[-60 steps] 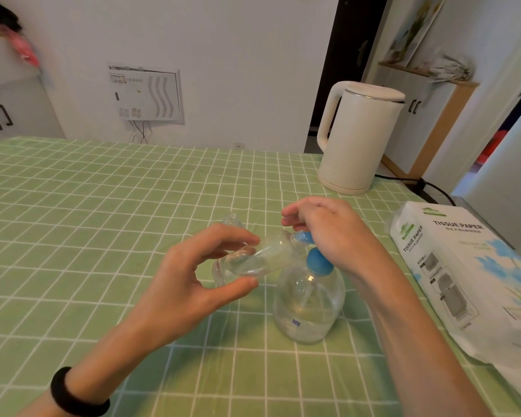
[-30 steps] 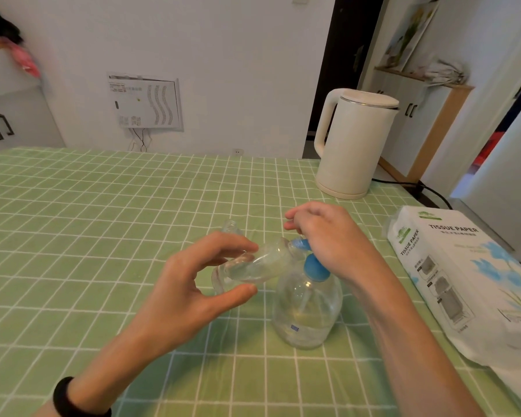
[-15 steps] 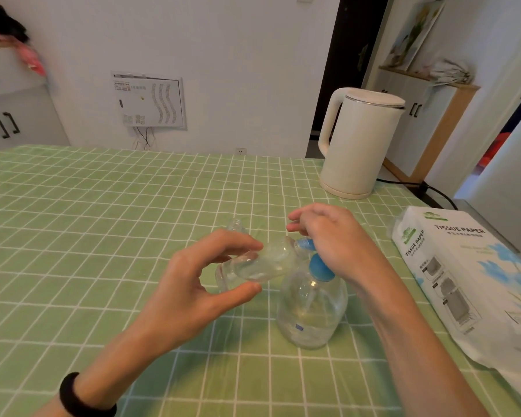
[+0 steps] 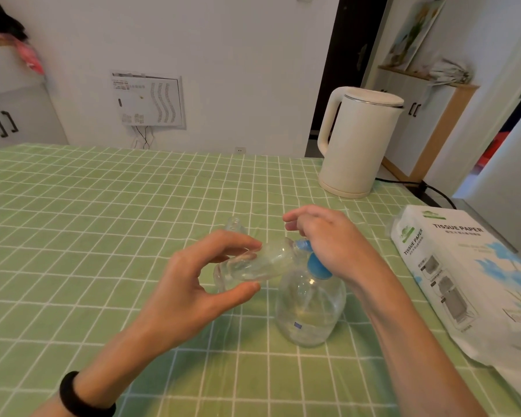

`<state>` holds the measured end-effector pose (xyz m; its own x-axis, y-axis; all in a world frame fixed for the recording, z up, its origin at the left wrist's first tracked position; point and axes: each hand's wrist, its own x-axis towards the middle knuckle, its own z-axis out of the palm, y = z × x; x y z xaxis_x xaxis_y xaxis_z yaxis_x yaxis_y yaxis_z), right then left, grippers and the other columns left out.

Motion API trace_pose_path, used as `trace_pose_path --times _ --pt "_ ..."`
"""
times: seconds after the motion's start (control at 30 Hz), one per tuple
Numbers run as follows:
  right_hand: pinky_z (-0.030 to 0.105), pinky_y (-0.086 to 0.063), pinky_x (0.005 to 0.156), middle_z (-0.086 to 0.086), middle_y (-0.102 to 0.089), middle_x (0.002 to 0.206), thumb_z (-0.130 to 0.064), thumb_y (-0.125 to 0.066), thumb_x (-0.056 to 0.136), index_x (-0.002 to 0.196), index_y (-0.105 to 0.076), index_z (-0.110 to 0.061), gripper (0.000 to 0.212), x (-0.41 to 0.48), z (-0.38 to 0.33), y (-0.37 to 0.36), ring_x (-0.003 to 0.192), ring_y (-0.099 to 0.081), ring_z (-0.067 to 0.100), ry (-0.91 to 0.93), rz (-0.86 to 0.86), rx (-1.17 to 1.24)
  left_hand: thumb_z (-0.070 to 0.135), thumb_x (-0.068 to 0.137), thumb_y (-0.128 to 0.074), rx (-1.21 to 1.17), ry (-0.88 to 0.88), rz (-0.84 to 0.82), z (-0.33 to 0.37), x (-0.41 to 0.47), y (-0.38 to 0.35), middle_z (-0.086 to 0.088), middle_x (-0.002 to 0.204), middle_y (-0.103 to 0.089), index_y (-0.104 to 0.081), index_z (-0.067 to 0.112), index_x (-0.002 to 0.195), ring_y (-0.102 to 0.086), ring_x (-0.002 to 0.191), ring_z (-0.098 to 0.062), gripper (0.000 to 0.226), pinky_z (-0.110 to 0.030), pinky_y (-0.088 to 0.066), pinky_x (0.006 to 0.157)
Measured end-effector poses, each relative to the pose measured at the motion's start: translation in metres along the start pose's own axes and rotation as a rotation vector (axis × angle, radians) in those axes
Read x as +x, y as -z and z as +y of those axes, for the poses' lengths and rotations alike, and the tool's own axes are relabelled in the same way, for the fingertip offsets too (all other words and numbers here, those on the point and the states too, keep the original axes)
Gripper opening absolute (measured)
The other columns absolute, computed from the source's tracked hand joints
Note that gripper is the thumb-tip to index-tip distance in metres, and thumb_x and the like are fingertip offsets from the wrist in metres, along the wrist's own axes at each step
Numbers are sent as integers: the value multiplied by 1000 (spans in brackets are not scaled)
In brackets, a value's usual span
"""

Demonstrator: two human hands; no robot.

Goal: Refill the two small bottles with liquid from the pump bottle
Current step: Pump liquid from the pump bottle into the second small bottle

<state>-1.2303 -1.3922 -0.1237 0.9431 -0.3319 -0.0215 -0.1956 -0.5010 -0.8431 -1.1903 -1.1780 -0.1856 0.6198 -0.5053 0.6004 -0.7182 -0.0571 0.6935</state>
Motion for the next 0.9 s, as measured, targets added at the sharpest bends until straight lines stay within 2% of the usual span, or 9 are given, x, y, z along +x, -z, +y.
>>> trace_pose_path --times 0.07,0.17,0.2,0.33,0.43,0.53,0.63,0.77,0.9 --pt "21 -48 85 -6 -75 103 -26 -45 99 108 -75 -33 32 -1 -2 1 94 -66 6 14 12 9 34 82 -80 1 -7 7 0 0 0 15 121 -74 -69 30 124 -73 112 -12 43 -33 -59 96" --pt "20 -48 86 15 -71 115 -28 -47 98 94 -75 -28 28 -2 -4 1 107 -63 32 38 51 14 33 83 -80 2 -16 10 0 0 0 14 120 -74 -69 30 124 -73 112 -14 43 -34 -59 96" --pt "23 -49 89 15 -72 115 -27 -47 98 94 -75 -28 29 -1 -4 1 106 -64 31 32 50 15 33 83 -80 1 -12 8 -1 0 0 14 120 -74 -69 29 124 -73 112 -14 43 -35 -59 96" --pt "21 -47 84 -14 -72 112 -19 -45 97 108 -75 -29 34 1 -2 -2 100 -61 -2 -16 -3 49 34 82 -80 10 9 -1 -3 1 1 13 120 -74 -70 25 123 -73 112 -15 43 -43 -60 95" --pt "25 -46 90 -15 -71 110 -19 -45 98 107 -75 -29 33 1 0 -4 104 -60 -1 -25 -12 66 34 82 -79 9 11 -4 -2 0 1 13 119 -74 -71 24 123 -73 112 -15 43 -43 -60 95" --pt "22 -45 82 -18 -71 107 -20 -45 97 103 -74 -33 32 0 0 -3 96 -60 -4 2 17 55 34 81 -80 3 8 -3 -1 -1 0 14 119 -74 -70 26 123 -73 112 -14 43 -40 -59 95" --pt "26 -46 88 -19 -71 112 -22 -44 97 101 -75 -32 32 0 -1 -3 101 -60 -3 27 32 58 34 81 -80 0 13 0 -2 -1 0 14 120 -74 -70 27 123 -73 113 -13 44 -40 -59 96" --pt "26 -47 83 -20 -72 108 -21 -45 96 106 -77 -31 35 2 -1 -2 96 -61 -5 38 50 45 34 82 -80 0 9 -6 -3 -1 0 14 121 -74 -70 24 124 -73 113 -14 45 -41 -60 95" --pt "32 -47 101 -15 -74 107 -17 -45 96 100 -76 -30 33 2 1 -4 105 -61 -1 -9 22 80 33 82 -81 2 18 -12 -4 0 1 13 120 -74 -70 23 124 -73 113 -15 44 -42 -60 96"
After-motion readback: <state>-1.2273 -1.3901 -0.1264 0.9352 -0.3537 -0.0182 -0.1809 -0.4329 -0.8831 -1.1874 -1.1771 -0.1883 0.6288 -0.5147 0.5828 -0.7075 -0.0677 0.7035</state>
